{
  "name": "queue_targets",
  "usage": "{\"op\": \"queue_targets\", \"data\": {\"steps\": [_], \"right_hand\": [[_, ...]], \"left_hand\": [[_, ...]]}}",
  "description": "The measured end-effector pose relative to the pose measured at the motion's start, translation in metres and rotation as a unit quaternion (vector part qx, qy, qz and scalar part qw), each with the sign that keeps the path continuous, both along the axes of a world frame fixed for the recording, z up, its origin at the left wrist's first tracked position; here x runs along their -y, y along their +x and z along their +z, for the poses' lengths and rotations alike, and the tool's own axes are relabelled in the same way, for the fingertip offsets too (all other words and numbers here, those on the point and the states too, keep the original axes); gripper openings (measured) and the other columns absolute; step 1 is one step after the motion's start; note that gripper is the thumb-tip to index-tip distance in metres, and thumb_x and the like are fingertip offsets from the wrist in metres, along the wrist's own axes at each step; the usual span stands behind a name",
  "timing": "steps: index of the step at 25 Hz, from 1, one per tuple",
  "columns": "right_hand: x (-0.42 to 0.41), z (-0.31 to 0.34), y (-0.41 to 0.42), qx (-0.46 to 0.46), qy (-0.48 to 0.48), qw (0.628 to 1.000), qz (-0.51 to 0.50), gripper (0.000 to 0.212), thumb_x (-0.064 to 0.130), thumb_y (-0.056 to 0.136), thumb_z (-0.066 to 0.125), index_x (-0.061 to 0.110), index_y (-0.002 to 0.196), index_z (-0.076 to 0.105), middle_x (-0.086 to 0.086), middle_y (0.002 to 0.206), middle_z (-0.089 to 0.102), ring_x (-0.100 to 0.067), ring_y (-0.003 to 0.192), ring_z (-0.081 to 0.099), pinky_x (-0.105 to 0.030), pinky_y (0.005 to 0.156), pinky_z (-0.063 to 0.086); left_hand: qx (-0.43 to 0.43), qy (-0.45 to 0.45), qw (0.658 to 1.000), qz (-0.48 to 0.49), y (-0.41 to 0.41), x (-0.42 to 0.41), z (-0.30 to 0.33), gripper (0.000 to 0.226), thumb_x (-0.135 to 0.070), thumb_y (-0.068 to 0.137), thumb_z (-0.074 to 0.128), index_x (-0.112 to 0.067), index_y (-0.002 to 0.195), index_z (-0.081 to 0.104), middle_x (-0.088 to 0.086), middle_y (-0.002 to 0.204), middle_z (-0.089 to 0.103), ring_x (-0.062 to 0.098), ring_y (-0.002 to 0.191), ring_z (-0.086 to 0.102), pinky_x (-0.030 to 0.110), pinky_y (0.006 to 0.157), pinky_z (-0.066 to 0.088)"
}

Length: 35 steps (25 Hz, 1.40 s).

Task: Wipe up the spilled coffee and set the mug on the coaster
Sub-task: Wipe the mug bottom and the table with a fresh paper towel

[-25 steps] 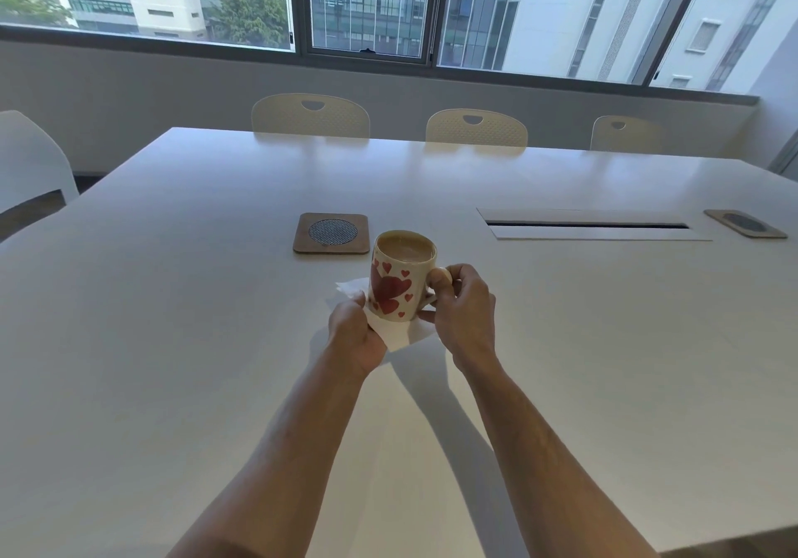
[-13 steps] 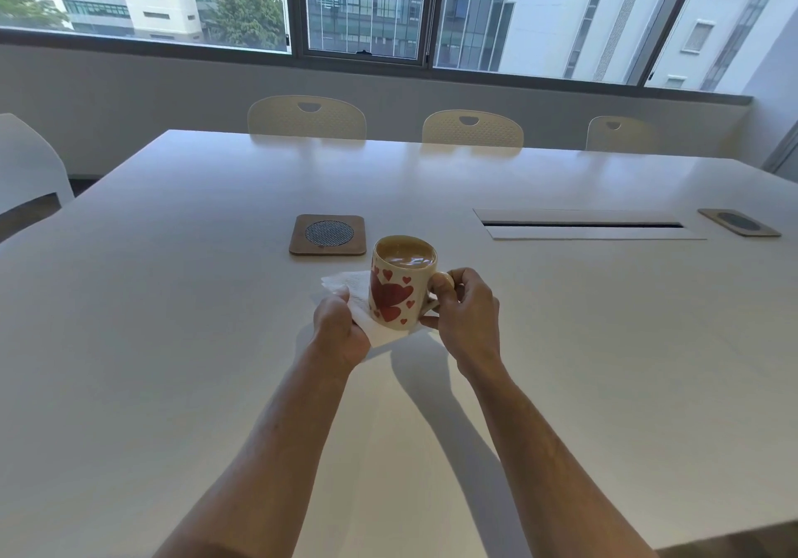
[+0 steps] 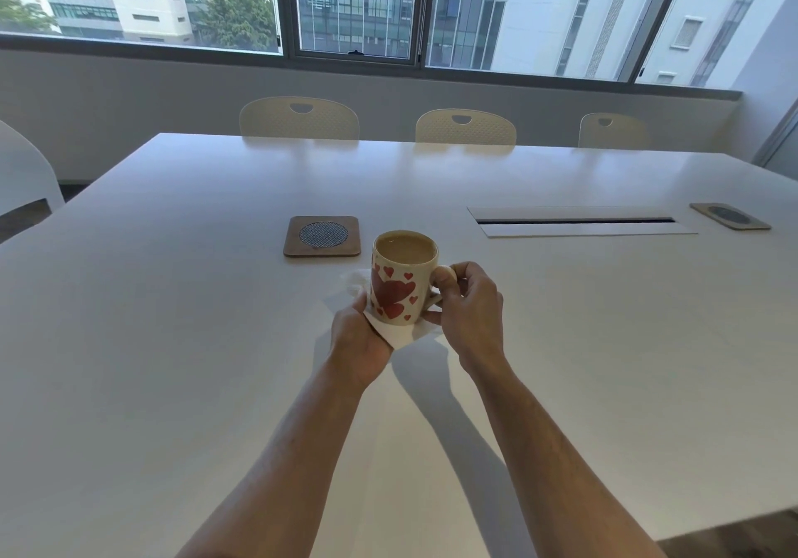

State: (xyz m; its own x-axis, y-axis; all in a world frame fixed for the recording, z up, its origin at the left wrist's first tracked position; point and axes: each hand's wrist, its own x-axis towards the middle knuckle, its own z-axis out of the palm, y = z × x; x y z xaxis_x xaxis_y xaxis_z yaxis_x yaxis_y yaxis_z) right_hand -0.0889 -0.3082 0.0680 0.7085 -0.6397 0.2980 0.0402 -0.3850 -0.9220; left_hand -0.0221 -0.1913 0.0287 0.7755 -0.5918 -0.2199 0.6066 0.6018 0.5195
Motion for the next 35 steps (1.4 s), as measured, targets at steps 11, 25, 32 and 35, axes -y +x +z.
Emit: {"op": "queue_targets", "data": {"steps": [11, 25, 32, 35], "right_hand": [[0.021, -0.011, -0.013, -0.016, 0.012, 1.000, -0.014, 0.014, 0.026, 0.098, 0.057, 0.014, 0.095, 0.060, -0.002, 0.089, 0.069, -0.022, 0.084, 0.072, -0.042, 0.068, 0.063], [0.069, -0.022, -0.050, -0.006, 0.031, 0.997, -0.071, 0.011, 0.025, 0.097, 0.058, 0.014, 0.095, 0.060, 0.002, 0.088, 0.069, -0.014, 0.080, 0.072, -0.022, 0.054, 0.058], [0.083, -0.023, -0.064, 0.008, 0.056, 0.994, -0.091, 0.011, 0.024, 0.097, 0.058, 0.015, 0.093, 0.061, 0.000, 0.087, 0.070, -0.014, 0.078, 0.072, -0.024, 0.055, 0.059], [0.088, -0.023, -0.070, 0.007, 0.061, 0.993, -0.101, 0.010, 0.023, 0.097, 0.058, 0.015, 0.092, 0.060, 0.000, 0.088, 0.069, -0.014, 0.080, 0.072, -0.023, 0.055, 0.059]], "left_hand": [[-0.067, 0.024, 0.997, 0.010, 0.011, 0.000, -0.009, 0.053, -0.034, 0.104, 0.021, -0.003, 0.145, 0.034, 0.030, 0.138, 0.049, 0.047, 0.122, 0.051, 0.065, 0.093, 0.043], [0.349, 0.393, 0.836, 0.160, 0.063, 0.002, 0.032, 0.031, -0.021, 0.097, 0.048, -0.026, 0.075, 0.069, -0.006, 0.075, 0.063, 0.017, 0.072, 0.055, 0.030, 0.064, 0.043], [0.537, 0.491, 0.673, 0.132, 0.055, 0.035, 0.023, 0.027, -0.025, 0.097, 0.044, -0.024, 0.112, 0.066, 0.002, 0.093, 0.072, 0.012, 0.081, 0.059, 0.016, 0.067, 0.041], [0.592, 0.505, 0.628, 0.026, 0.055, 0.051, 0.002, 0.038, -0.019, 0.100, 0.043, -0.019, 0.135, 0.056, 0.006, 0.146, 0.049, 0.015, 0.137, 0.040, 0.024, 0.106, 0.028]]}}
